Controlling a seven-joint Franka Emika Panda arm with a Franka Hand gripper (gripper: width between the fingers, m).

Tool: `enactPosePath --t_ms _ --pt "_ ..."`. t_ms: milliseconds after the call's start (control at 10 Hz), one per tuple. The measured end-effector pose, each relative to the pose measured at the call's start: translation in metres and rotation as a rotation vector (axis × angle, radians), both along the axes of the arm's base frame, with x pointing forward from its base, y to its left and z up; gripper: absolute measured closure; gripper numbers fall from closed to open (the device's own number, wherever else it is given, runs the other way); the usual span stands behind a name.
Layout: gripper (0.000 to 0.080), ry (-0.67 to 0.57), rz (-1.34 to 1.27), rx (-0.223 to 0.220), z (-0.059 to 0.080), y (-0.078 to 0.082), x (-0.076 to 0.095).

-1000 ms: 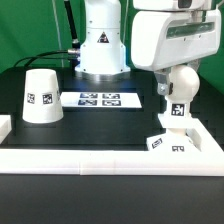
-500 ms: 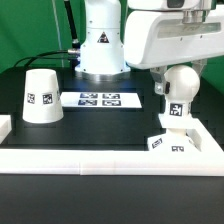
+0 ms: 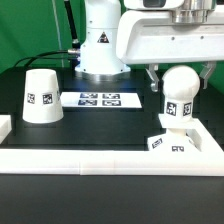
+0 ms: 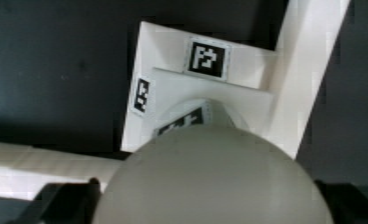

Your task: Assemble lamp

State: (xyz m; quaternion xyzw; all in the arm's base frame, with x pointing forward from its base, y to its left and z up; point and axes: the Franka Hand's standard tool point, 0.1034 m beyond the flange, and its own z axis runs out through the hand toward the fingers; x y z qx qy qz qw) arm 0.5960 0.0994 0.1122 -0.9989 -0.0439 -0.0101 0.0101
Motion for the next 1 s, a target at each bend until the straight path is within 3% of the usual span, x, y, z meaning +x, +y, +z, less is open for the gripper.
enactPosePath --t_ms 1000 --pt "0.0220 0.037 -0.837 0.030 0.0002 0.0066 -0.0017"
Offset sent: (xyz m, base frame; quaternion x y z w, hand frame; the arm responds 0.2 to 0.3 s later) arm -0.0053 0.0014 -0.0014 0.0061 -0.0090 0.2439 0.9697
